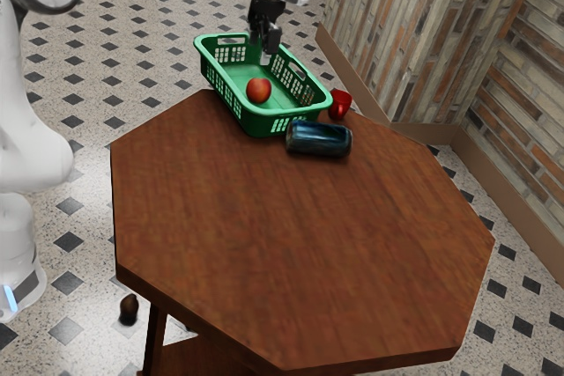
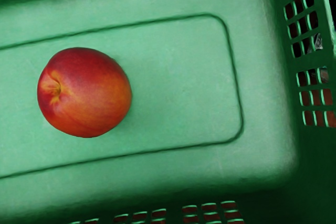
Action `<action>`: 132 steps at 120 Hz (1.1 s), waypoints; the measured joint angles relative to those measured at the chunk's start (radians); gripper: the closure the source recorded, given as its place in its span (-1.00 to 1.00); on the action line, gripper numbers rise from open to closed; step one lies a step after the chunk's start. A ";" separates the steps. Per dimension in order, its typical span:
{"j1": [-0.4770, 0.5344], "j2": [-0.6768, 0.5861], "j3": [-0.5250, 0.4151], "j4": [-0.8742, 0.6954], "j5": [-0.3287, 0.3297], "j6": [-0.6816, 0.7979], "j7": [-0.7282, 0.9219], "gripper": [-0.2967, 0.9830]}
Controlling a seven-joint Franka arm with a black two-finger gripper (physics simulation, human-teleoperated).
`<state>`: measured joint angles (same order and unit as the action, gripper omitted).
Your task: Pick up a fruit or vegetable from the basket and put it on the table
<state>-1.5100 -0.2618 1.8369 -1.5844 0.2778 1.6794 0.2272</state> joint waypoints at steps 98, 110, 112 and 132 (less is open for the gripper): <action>-0.083 -0.044 0.158 -0.117 -0.017 0.191 0.007 -0.50; -0.084 -0.058 0.165 -0.129 -0.013 0.237 0.008 -0.50; -0.085 -0.059 0.168 -0.132 -0.012 0.245 0.008 -0.50; -0.182 -0.074 0.271 -0.139 -0.010 0.295 0.009 -0.50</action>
<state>-1.6918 -0.3359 2.1080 -1.7234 0.2677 1.9744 0.2361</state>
